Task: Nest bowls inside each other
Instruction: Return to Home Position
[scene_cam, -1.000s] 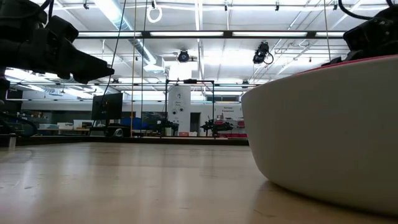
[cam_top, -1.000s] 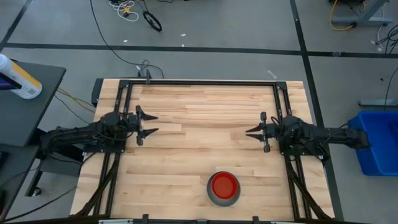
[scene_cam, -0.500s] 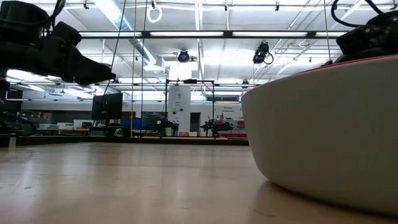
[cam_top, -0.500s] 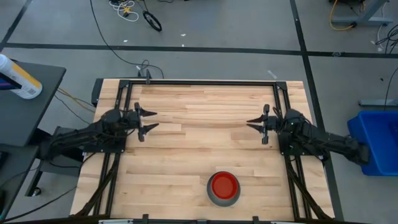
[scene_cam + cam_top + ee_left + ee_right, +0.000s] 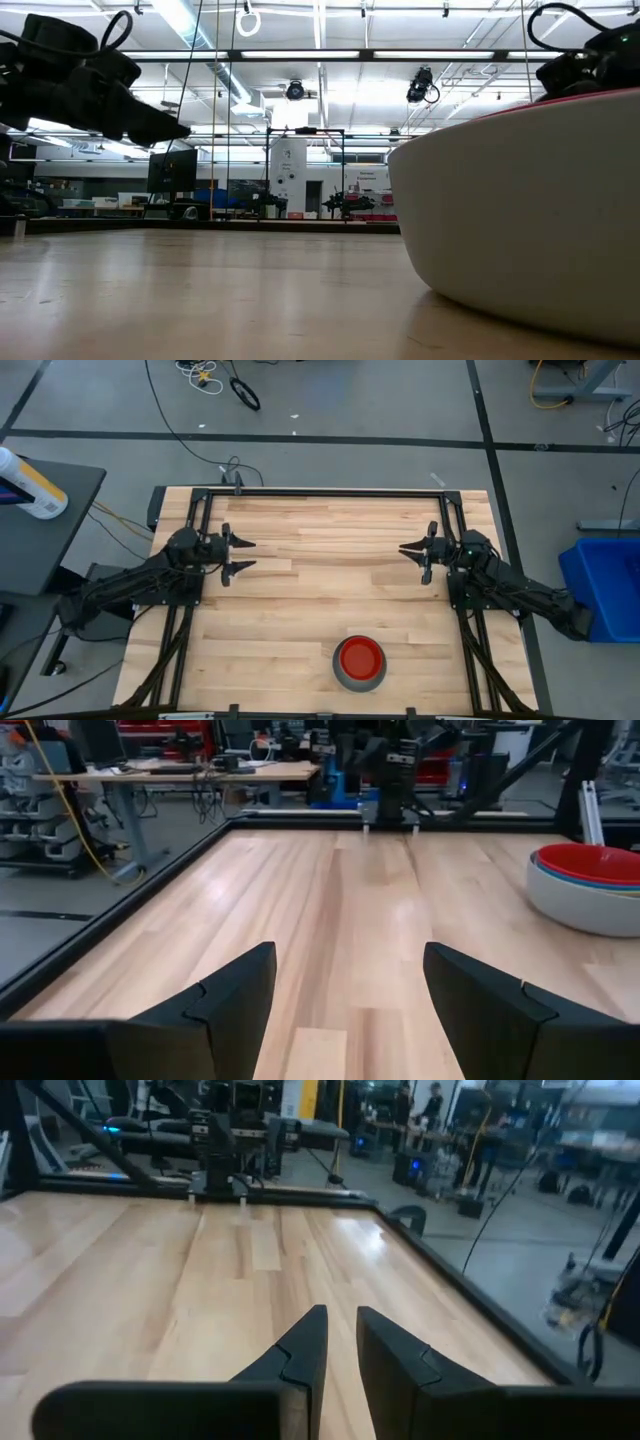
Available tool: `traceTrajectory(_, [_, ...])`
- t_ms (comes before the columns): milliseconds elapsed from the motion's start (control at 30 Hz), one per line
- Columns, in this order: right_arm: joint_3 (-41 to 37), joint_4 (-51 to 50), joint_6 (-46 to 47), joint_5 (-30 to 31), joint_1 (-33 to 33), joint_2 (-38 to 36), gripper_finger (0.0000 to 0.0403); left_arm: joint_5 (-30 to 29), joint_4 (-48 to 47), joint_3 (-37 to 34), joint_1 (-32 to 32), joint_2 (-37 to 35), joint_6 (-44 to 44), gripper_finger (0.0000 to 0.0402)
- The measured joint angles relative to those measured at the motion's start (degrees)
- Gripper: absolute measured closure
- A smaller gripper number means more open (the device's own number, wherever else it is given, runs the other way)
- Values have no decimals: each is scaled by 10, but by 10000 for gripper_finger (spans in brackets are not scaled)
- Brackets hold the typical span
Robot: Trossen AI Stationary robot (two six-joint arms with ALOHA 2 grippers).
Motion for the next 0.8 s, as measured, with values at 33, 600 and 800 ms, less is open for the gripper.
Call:
traceTrajectory(33, [0, -4, 11, 0, 0, 0, 337, 1, 6, 0, 0, 4, 0, 141])
traceTrajectory(600, [0, 54, 81, 76, 113, 38, 337, 45, 47, 0, -32, 17, -24, 141])
traceTrajectory(800, [0, 52, 59, 167, 185, 38, 336, -15, 49, 0, -86, 17, -32, 141])
